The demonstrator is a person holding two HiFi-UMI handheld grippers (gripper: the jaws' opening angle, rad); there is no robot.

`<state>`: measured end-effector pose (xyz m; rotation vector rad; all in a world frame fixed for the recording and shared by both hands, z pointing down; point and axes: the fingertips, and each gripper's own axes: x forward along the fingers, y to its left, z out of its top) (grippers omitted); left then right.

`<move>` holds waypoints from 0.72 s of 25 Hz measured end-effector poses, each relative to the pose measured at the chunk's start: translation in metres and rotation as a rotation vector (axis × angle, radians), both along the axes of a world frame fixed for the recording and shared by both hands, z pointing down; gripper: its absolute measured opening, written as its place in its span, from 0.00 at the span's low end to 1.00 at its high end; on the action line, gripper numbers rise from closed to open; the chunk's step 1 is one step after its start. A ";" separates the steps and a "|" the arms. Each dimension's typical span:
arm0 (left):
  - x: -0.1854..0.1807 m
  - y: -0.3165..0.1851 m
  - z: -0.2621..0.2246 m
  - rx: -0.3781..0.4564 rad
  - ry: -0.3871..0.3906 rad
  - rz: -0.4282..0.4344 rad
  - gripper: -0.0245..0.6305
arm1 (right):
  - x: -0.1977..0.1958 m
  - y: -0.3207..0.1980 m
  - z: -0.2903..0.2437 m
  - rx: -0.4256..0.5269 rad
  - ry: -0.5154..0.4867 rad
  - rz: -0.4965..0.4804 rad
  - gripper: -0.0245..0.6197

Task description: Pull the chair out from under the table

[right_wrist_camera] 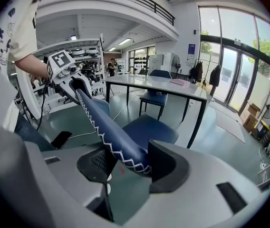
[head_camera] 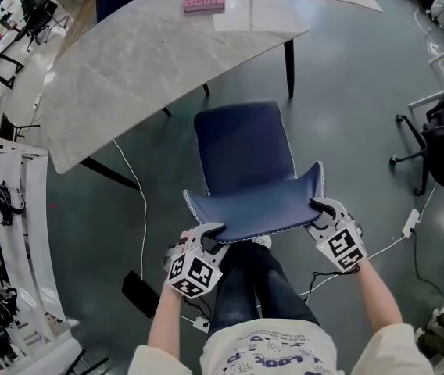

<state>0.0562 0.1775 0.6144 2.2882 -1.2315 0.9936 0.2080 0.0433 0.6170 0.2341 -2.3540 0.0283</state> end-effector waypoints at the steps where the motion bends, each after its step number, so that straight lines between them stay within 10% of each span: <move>1: 0.000 -0.001 0.000 0.003 0.001 0.002 0.23 | 0.000 -0.001 0.000 0.003 -0.002 -0.001 0.35; 18: -0.009 -0.002 -0.001 0.022 0.137 -0.158 0.41 | -0.002 0.005 0.005 0.058 0.014 0.015 0.50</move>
